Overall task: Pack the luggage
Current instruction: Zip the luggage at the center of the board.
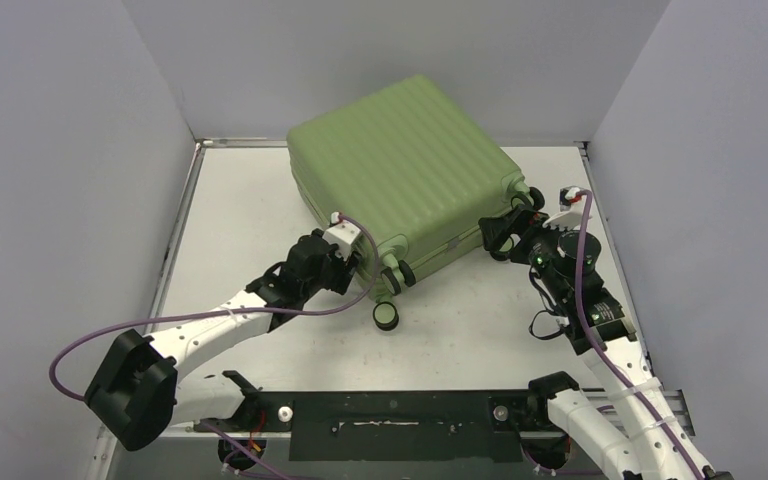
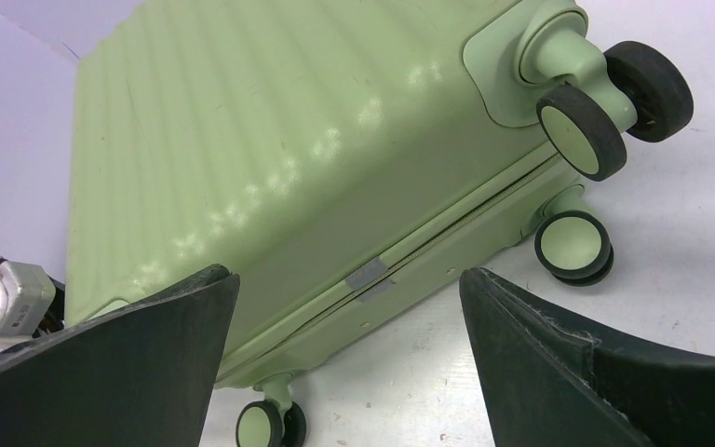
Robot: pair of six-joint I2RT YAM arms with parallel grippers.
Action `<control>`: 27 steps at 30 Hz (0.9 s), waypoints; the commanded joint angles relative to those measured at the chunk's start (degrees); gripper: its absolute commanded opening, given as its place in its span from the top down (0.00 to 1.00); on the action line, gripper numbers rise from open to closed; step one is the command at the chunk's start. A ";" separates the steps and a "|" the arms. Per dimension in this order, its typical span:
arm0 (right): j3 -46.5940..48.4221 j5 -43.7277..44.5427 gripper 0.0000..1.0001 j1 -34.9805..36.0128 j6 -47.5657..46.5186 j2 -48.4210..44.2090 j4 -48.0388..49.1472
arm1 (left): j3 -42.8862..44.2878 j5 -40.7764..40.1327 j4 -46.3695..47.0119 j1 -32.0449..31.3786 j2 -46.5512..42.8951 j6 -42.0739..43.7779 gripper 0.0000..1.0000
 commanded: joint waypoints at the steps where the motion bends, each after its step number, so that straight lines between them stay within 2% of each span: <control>1: -0.07 1.24 0.07 0.43 -0.61 -0.28 0.92 | 1.30 -0.10 6.19 -0.13 0.76 0.70 0.45; 8: -0.39 1.14 0.07 0.40 -0.61 -0.10 1.06 | 0.65 -1.25 6.47 -0.03 0.08 0.74 0.62; 18: -0.91 1.14 0.07 0.47 -0.61 -0.21 1.05 | -0.56 -2.57 6.63 0.00 -0.71 0.49 0.75; 21: -1.01 1.15 0.07 0.45 -0.61 -0.11 1.06 | -0.62 -2.00 7.07 0.09 -0.49 0.41 0.75; 27: -1.61 1.02 0.07 0.43 -0.64 -0.33 1.09 | -1.67 3.16 9.05 0.22 -0.87 0.30 0.58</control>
